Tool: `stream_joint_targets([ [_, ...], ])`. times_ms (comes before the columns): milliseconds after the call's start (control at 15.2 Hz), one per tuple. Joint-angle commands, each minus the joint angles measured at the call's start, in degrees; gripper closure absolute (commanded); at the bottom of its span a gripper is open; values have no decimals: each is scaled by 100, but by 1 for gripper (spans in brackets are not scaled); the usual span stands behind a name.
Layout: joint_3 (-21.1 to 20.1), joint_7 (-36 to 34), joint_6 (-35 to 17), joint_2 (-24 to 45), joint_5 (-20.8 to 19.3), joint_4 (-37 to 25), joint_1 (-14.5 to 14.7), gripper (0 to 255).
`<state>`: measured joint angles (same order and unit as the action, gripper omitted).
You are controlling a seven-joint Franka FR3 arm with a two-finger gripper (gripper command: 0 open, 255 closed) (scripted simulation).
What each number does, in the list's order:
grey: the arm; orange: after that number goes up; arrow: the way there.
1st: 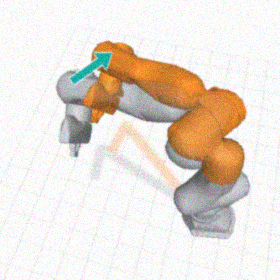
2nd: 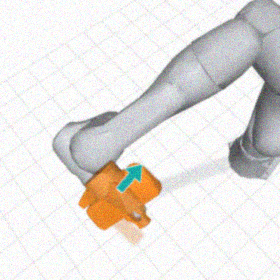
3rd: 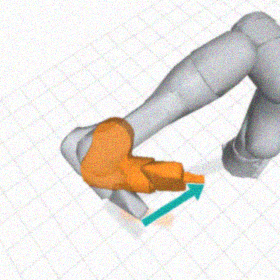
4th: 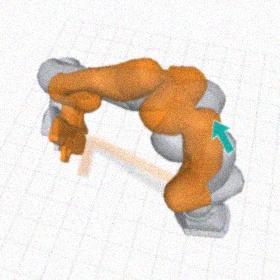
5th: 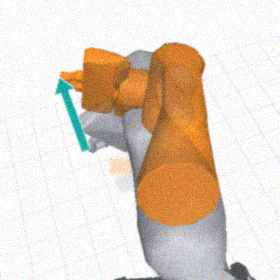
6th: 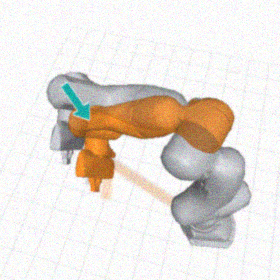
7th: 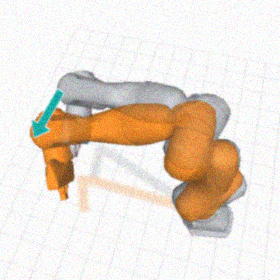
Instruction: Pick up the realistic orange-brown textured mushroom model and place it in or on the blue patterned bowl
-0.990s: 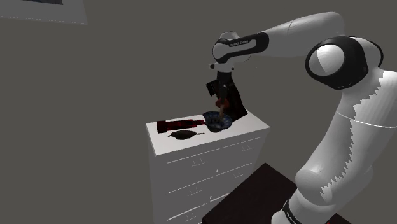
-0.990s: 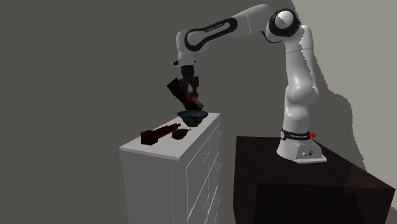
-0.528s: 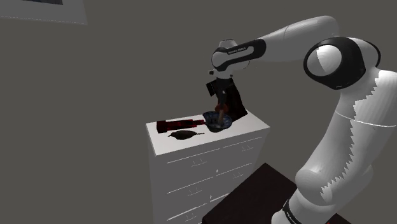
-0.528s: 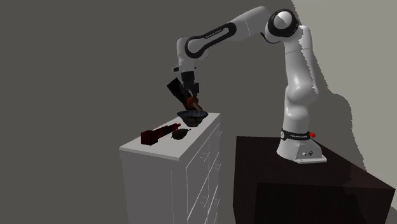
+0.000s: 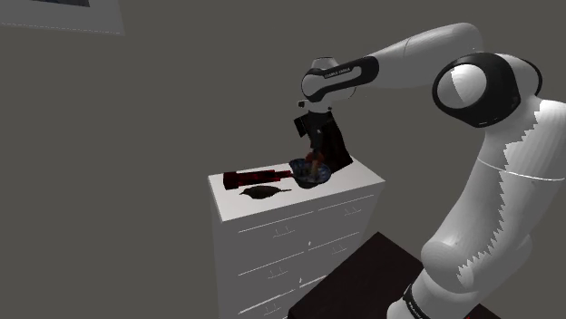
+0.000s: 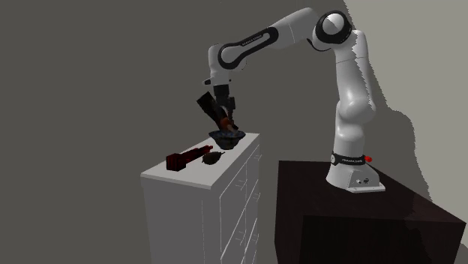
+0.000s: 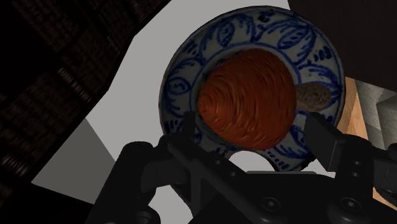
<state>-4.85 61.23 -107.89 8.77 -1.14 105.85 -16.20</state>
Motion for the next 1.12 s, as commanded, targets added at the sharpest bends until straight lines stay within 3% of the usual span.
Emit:
stream_joint_targets([
  [0,0,0,0,0,0,0,0,0],
  [264,0,0,0,0,0,0,0,0],
  [528,-5,5,722,-35,7,-688,5,0],
  [1056,-5,5,722,-35,7,-688,5,0],
])
